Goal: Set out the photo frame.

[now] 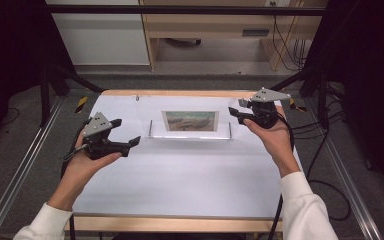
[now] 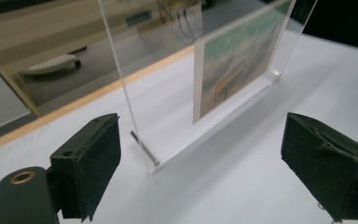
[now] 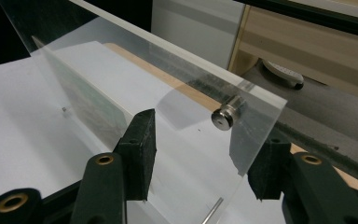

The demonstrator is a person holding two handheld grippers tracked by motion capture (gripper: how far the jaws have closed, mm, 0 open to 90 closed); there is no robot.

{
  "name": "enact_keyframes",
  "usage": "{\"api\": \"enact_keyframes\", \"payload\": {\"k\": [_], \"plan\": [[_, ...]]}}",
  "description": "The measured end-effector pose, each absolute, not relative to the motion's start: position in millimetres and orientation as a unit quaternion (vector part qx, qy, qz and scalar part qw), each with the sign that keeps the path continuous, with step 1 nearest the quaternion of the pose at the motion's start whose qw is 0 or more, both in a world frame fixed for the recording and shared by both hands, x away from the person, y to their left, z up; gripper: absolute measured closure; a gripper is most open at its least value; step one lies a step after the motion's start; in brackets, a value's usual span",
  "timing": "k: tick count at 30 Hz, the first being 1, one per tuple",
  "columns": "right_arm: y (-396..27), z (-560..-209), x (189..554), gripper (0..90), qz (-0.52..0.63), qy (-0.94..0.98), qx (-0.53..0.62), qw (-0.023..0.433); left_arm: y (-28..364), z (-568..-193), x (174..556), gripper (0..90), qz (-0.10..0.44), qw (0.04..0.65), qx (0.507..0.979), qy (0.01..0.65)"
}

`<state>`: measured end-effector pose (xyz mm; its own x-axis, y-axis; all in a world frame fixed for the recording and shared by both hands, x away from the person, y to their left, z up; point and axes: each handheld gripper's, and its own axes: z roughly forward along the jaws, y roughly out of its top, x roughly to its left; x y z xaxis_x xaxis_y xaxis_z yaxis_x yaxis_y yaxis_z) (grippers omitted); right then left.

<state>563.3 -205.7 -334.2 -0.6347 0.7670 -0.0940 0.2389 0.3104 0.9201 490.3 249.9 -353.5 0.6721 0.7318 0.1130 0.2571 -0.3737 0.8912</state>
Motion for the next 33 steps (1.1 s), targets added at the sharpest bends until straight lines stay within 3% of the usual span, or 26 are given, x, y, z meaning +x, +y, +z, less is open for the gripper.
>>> {"api": "enact_keyframes", "payload": {"k": [10,19,33], "plan": [[-206.7,-333.7,577.6,49.1,0.499,0.750,0.349,0.260,263.0,-406.8,487.6,11.5,0.240,0.438,0.793,0.350],[-207.3,-334.4,588.3,48.6,0.508,0.740,0.360,0.254,275.8,-423.0,489.4,10.8,0.244,0.453,0.772,0.374],[-206.6,-334.2,602.9,48.1,0.508,0.735,0.375,0.249,281.8,-441.8,493.5,10.5,0.242,0.430,0.774,0.396]]}}
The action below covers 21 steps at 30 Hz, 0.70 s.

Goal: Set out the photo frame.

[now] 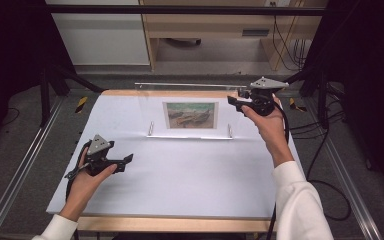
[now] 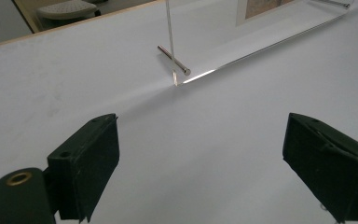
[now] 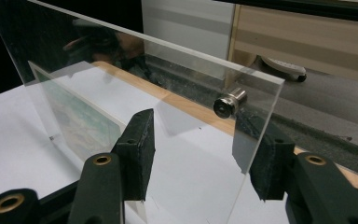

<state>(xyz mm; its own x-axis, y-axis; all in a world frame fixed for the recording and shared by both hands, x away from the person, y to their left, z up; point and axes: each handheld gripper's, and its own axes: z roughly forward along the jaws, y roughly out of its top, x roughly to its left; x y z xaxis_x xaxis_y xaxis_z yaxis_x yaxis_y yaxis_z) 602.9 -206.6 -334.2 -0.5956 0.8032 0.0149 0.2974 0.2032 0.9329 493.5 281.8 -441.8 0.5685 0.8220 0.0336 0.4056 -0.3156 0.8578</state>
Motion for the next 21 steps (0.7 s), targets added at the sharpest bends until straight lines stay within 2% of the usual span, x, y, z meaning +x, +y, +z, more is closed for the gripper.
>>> {"api": "enact_keyframes", "payload": {"k": [21], "plan": [[-207.7,-338.0,615.4,48.0,0.523,0.718,0.395,0.236,286.8,-449.4,494.5,11.9,0.247,0.409,0.774,0.416]]}}
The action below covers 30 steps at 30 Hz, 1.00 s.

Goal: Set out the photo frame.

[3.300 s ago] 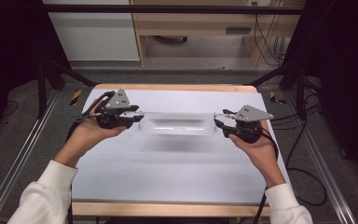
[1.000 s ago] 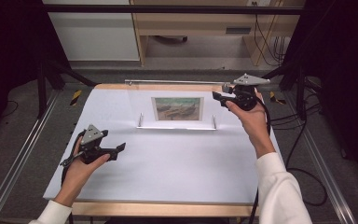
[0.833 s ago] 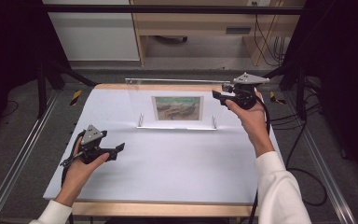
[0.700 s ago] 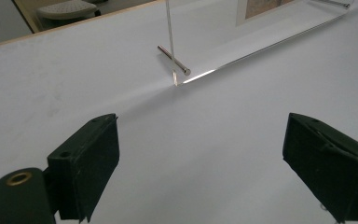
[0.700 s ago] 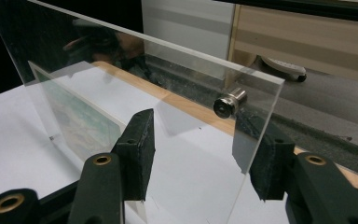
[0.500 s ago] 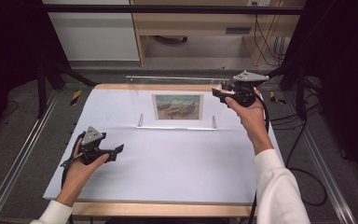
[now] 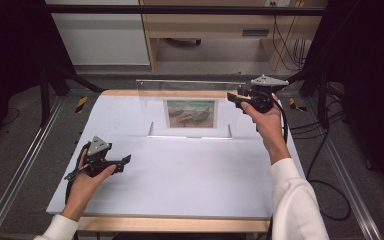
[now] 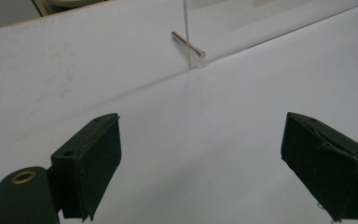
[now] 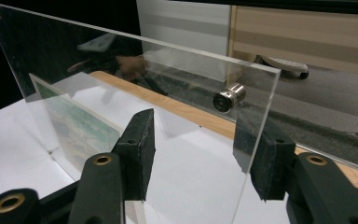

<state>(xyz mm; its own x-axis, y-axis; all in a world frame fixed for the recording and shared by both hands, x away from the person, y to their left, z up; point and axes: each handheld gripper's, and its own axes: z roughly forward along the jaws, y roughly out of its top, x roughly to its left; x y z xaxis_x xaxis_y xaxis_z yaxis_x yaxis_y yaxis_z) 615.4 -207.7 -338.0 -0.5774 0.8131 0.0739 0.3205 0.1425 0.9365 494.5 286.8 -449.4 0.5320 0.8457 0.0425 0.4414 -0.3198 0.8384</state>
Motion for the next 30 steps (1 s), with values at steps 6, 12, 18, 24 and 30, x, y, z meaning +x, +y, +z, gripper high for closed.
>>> {"api": "enact_keyframes", "payload": {"k": [6,12,18,24,30], "plan": [[-207.2,-338.3,617.5,47.7,0.522,0.716,0.400,0.236,289.2,-449.1,494.5,11.9,0.248,0.409,0.770,0.422],[-205.5,-339.2,619.1,46.3,0.522,0.712,0.405,0.239,291.9,-450.2,495.0,12.0,0.249,0.407,0.768,0.427],[-205.3,-339.3,620.4,45.9,0.521,0.711,0.408,0.237,292.9,-450.1,495.0,12.2,0.249,0.403,0.769,0.428],[-202.7,-341.7,621.3,42.9,0.513,0.714,0.413,0.238,292.8,-449.8,494.6,12.3,0.252,0.402,0.769,0.430],[-202.3,-343.4,622.3,36.5,0.514,0.709,0.421,0.236,293.8,-450.8,494.6,12.3,0.252,0.401,0.768,0.431]]}}
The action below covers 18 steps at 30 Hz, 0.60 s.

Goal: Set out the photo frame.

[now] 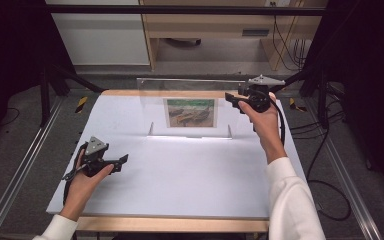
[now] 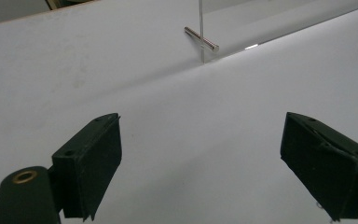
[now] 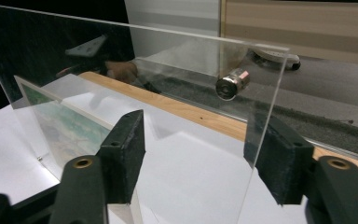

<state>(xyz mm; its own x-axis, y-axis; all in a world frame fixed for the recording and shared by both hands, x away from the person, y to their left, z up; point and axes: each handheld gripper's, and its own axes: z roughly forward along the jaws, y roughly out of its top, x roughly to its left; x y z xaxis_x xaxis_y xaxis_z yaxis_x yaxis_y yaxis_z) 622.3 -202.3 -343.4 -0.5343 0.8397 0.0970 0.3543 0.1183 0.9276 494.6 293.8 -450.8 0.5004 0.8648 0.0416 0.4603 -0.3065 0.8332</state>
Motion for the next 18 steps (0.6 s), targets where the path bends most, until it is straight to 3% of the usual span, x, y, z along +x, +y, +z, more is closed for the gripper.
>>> {"api": "enact_keyframes", "payload": {"k": [14,18], "plan": [[-205.2,-336.3,608.9,11.3,0.496,0.712,0.429,0.251,294.2,-453.2,493.9,12.2,0.256,0.394,0.769,0.433],[-206.6,-334.7,602.1,9.7,0.487,0.714,0.427,0.265,294.7,-453.1,493.6,12.2,0.260,0.393,0.769,0.433]]}}
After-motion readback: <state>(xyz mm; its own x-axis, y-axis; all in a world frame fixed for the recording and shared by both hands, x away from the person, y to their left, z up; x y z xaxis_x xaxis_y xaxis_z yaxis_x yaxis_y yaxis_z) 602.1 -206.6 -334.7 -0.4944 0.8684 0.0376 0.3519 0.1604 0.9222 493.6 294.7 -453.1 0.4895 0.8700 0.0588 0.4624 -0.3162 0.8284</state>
